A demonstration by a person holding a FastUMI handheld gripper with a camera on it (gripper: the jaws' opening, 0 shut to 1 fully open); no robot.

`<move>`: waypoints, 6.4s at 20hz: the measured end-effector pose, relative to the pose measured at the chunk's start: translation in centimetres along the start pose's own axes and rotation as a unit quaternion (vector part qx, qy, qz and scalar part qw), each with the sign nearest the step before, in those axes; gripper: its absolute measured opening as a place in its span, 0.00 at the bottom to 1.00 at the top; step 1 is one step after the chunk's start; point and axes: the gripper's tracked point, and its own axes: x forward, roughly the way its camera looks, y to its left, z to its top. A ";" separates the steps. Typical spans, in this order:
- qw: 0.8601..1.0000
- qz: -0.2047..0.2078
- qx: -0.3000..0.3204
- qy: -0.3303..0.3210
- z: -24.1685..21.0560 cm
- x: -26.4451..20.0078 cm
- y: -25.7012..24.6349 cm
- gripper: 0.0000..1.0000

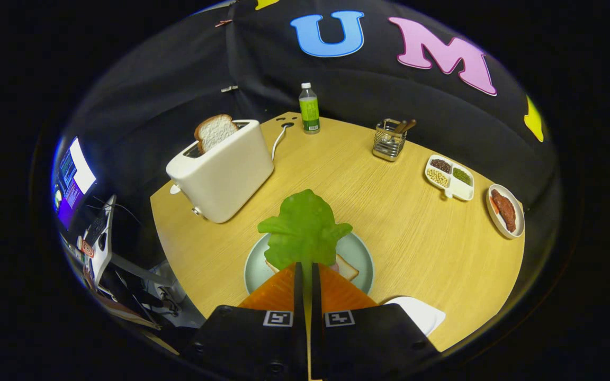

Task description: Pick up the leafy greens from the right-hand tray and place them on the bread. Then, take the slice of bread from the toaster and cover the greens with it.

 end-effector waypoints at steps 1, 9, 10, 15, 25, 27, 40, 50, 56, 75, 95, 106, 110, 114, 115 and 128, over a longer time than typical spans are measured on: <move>1.000 -0.003 -0.001 0.006 -0.3 0.7 0.0 0.07; 0.999 -0.034 0.014 0.027 -1.4 3.6 -0.9 0.77; 0.999 -0.033 0.012 0.018 -1.0 3.4 -0.7 0.82; 0.998 -0.048 -0.016 -0.048 1.7 0.2 -0.4 0.99; 0.970 -0.045 -0.109 -0.214 15.0 -9.9 4.4 0.99; 0.966 -0.031 -0.120 -0.229 17.4 -10.7 6.6 0.98; 0.969 0.020 -0.094 -0.227 23.8 -3.4 16.4 0.97; 0.989 0.021 -0.020 -0.146 22.9 7.8 18.5 0.95; 0.992 0.003 0.058 -0.110 22.8 13.4 18.4 0.91; 0.980 -0.037 0.108 -0.163 26.4 9.6 16.2 0.14; 0.916 -0.170 0.297 -0.212 11.0 -4.0 -2.2 0.14; 0.852 -0.149 0.458 -0.205 4.1 3.8 -2.5 0.14; 0.859 -0.190 0.442 -0.176 0.2 4.3 -3.7 0.14; 0.867 -0.212 0.423 -0.154 -2.5 4.4 -4.8 0.14; 0.870 -0.217 0.418 -0.147 -3.1 4.6 -4.9 0.14; 0.892 -0.303 0.317 -0.110 -5.5 4.1 -6.5 0.70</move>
